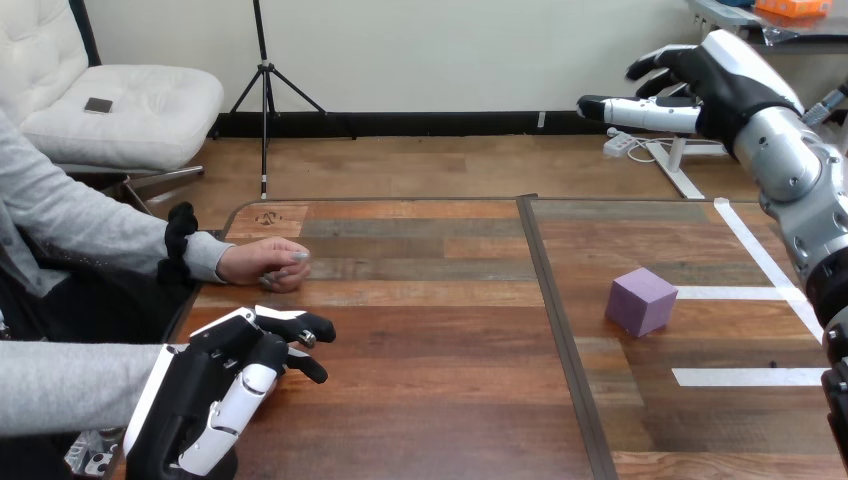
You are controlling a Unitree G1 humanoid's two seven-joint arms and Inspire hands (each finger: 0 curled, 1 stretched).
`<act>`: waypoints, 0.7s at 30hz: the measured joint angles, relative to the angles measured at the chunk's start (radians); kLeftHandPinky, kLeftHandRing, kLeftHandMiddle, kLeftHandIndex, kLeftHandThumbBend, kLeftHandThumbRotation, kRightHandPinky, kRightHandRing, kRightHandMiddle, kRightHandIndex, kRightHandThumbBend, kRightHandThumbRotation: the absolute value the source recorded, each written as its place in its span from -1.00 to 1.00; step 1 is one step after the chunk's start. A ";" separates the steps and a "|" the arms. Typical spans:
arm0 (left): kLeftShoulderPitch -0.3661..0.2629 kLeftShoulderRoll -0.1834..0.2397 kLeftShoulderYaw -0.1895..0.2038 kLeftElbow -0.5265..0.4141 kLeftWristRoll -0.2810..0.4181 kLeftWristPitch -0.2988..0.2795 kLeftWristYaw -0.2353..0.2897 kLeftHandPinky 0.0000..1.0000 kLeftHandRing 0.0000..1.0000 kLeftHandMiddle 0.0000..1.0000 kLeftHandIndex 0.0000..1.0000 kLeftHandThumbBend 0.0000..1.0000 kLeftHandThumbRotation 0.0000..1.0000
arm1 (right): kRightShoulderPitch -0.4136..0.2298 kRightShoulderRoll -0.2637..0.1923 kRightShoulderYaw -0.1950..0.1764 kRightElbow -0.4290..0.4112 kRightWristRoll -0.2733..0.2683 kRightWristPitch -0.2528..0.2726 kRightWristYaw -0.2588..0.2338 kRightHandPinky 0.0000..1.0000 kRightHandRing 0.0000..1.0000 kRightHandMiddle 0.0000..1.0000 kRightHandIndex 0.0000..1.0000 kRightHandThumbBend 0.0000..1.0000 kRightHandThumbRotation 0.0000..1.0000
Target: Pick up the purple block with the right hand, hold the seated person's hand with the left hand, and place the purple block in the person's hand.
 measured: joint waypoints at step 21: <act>0.001 0.003 0.001 0.000 -0.008 0.010 -0.002 -0.04 0.32 0.27 -0.03 0.18 0.17 | 0.027 0.009 -0.005 0.098 0.012 0.027 -0.051 0.41 0.82 0.90 0.88 1.00 0.13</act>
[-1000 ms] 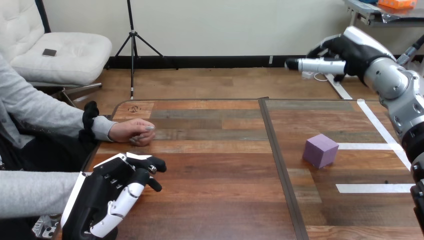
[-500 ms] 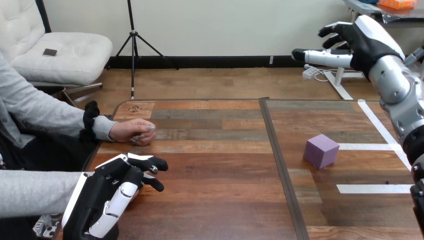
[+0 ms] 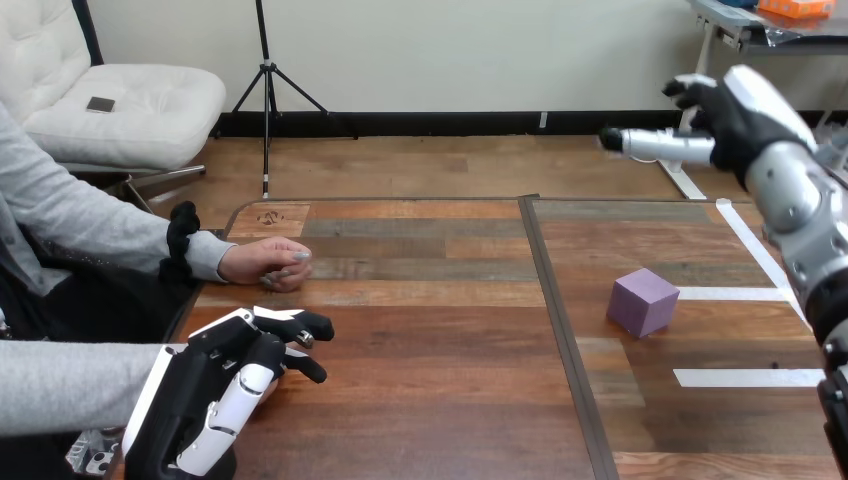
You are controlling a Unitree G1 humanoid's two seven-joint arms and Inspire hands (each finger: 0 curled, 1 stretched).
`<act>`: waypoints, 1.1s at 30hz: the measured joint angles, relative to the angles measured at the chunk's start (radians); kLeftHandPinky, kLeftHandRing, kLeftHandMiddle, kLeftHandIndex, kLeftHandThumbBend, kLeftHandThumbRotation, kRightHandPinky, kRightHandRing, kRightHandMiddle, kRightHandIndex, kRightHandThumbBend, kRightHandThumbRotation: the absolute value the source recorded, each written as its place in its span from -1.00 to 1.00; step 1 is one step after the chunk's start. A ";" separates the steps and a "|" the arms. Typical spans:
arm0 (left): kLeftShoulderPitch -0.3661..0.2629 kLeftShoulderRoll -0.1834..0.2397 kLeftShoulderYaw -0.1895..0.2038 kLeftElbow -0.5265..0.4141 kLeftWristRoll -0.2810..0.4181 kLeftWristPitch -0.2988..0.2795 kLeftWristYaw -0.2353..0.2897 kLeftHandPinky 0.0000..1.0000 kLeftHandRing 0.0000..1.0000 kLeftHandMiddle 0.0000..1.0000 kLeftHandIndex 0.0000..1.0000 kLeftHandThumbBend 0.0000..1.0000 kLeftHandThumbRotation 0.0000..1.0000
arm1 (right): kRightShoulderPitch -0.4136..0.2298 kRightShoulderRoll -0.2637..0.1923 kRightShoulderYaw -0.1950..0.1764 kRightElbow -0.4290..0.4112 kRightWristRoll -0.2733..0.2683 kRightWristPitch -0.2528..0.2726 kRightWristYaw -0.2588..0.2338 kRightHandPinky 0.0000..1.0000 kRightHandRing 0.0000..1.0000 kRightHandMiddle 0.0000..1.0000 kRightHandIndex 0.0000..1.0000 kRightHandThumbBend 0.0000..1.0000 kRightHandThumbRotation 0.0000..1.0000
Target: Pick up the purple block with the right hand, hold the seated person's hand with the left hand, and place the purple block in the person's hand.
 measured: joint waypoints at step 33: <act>0.000 0.008 0.000 0.000 -0.003 0.000 -0.016 -0.04 0.29 0.24 -0.04 0.13 0.06 | 0.131 0.025 -0.016 0.053 0.015 0.001 -0.050 0.90 1.00 1.00 1.00 1.00 0.10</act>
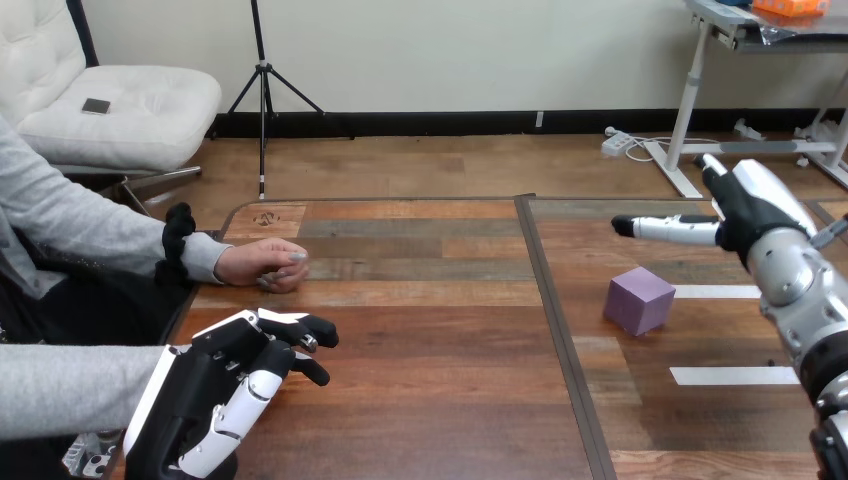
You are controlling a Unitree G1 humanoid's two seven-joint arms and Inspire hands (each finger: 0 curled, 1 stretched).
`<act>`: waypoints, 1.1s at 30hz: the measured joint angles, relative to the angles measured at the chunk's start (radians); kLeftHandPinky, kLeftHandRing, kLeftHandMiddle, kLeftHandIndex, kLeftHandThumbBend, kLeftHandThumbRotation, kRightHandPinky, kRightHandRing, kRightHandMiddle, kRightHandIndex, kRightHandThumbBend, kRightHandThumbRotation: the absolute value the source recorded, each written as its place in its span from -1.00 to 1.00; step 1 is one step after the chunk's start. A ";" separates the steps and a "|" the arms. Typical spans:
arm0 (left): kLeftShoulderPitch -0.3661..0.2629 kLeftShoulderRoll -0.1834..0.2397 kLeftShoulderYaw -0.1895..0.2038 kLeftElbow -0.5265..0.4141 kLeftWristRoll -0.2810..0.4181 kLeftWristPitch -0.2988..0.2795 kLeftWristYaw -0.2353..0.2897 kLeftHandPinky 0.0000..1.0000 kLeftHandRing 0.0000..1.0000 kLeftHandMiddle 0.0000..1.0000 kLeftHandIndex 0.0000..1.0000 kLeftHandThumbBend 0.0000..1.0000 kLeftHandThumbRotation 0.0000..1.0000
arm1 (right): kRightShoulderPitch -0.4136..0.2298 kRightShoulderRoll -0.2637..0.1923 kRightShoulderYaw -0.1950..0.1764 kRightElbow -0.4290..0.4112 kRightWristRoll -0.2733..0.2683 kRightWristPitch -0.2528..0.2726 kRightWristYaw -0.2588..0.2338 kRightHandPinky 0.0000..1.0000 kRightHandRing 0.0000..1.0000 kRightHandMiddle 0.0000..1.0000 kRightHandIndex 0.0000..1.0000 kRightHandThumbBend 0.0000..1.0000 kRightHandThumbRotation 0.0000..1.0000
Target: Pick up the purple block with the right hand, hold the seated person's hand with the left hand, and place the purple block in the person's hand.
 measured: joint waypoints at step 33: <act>-0.001 0.013 0.001 0.000 -0.001 0.007 0.004 -0.05 0.29 0.24 -0.03 0.11 0.06 | 0.050 0.048 0.002 0.017 -0.013 0.034 -0.001 0.79 0.97 0.97 0.97 1.00 0.12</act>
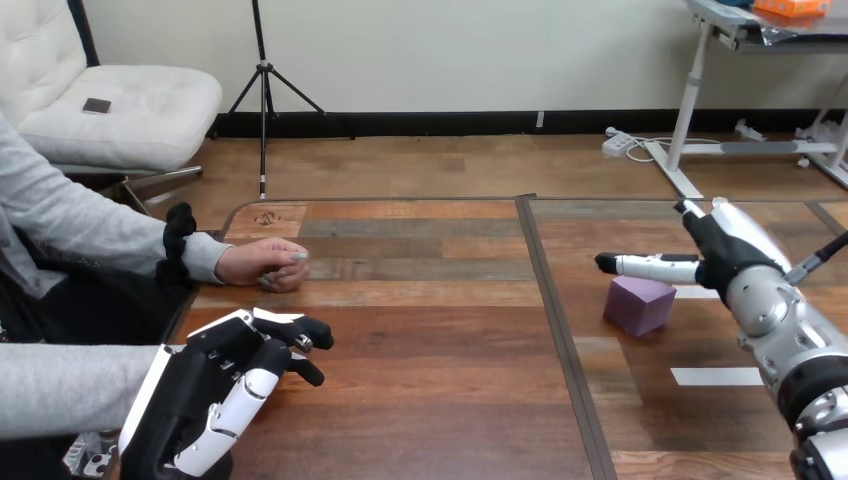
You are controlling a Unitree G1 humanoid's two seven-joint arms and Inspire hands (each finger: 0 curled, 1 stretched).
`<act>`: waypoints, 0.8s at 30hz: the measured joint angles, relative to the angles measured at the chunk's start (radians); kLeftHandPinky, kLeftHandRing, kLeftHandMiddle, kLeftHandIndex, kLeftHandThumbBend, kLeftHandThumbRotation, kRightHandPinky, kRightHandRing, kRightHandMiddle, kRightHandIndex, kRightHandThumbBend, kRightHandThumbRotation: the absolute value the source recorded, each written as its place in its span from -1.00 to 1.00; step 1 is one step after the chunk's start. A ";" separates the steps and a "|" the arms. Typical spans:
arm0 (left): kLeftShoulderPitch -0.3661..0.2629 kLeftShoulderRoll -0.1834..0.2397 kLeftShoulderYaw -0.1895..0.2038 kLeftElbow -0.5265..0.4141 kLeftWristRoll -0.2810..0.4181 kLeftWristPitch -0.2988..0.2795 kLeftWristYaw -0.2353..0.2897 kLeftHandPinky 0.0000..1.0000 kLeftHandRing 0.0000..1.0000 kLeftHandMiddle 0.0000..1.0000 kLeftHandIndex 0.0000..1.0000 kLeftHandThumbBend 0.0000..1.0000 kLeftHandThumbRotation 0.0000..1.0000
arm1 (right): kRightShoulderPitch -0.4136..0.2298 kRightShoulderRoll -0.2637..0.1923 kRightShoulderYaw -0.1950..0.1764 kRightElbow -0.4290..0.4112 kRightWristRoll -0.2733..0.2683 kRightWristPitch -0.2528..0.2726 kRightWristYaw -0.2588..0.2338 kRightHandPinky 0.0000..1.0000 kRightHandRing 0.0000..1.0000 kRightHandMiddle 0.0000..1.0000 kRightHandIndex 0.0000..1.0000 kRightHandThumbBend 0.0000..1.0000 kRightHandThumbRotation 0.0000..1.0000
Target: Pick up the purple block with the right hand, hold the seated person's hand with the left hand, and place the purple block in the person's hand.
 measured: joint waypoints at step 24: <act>0.000 0.000 0.000 0.000 0.003 0.000 0.018 -0.08 0.25 0.22 -0.04 0.08 0.08 | 0.030 0.007 0.001 0.000 0.000 0.006 0.027 0.63 0.90 0.95 0.95 1.00 0.28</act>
